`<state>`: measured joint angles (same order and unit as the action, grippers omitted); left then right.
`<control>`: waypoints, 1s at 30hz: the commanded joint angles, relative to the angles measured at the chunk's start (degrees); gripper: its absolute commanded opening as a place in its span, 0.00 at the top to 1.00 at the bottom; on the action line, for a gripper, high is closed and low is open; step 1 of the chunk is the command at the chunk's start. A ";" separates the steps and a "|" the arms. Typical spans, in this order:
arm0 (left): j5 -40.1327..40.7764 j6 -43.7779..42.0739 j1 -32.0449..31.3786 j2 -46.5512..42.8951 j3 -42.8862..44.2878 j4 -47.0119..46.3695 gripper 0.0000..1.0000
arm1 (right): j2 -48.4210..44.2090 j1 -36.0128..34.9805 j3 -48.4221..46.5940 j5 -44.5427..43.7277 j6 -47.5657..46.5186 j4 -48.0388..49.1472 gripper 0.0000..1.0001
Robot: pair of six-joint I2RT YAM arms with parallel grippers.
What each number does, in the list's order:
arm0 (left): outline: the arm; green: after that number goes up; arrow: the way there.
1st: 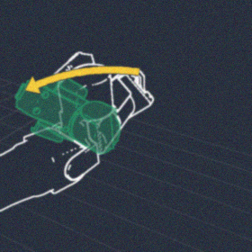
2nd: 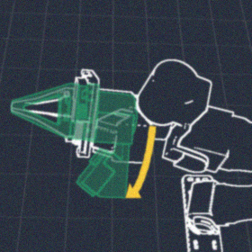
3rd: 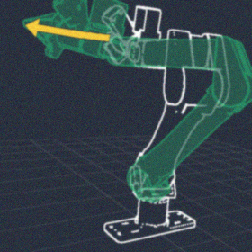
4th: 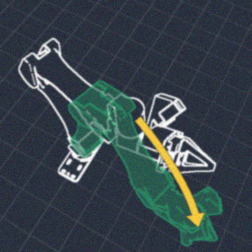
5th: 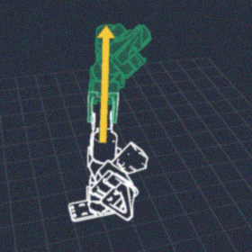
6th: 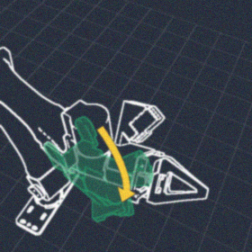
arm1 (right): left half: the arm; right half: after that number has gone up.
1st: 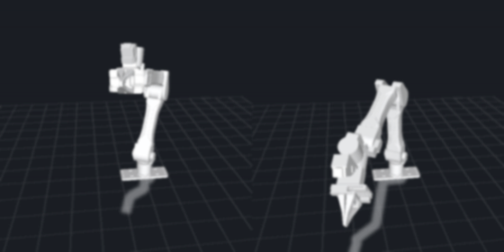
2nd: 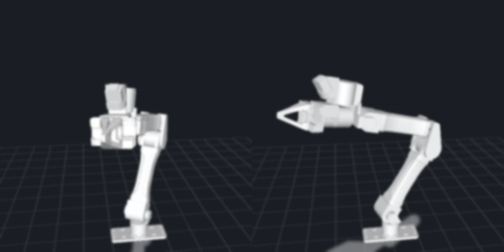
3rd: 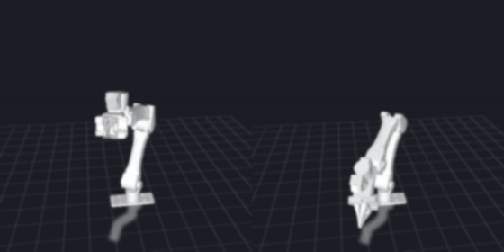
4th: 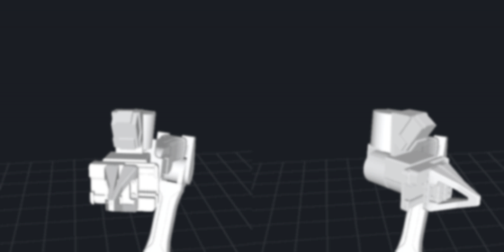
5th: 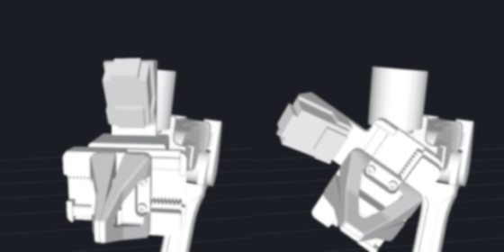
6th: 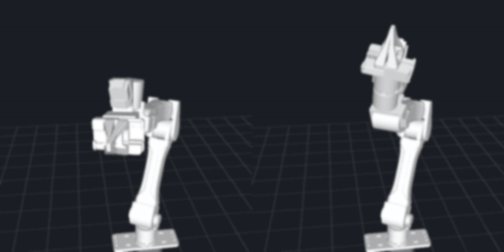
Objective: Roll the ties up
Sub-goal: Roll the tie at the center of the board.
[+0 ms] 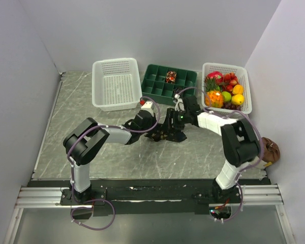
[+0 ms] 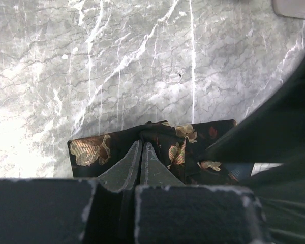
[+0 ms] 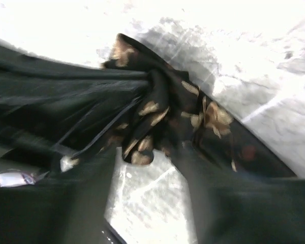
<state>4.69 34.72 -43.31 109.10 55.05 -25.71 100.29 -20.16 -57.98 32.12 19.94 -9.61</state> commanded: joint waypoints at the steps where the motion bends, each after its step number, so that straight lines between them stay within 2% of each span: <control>1: 0.59 0.09 -0.28 1.56 -1.78 -0.12 0.99 | -5.99 1.62 1.37 -0.57 -1.14 4.50 0.26; 3: 0.67 0.26 -0.20 1.64 -2.05 -0.39 0.99 | -3.88 2.49 0.59 1.36 -0.87 4.86 0.17; 6: 1.02 0.00 -0.55 1.64 -2.57 -0.83 0.99 | -0.54 2.85 0.06 4.09 -0.34 6.53 0.09; 11: 1.81 -0.27 -1.16 2.26 -3.36 -1.88 0.99 | 3.50 2.85 -0.64 3.39 -0.69 7.67 0.05; 18: 1.81 -0.53 -1.87 2.17 -4.77 -3.64 0.99 | 7.81 2.50 -2.58 5.58 -2.81 4.95 0.04; 23: 1.90 0.00 -1.87 2.26 -5.30 -3.64 0.99 | 9.74 1.27 -1.88 8.05 -3.33 3.02 0.12; 30: 2.61 1.22 -2.04 2.78 -5.83 -3.47 0.99 | 10.01 -6.02 -4.51 -5.83 -5.53 -6.03 0.12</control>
<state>7.33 35.31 -44.40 109.62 51.05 -33.28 107.33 -20.23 -61.39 36.60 16.95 -5.54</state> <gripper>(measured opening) 0.019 0.874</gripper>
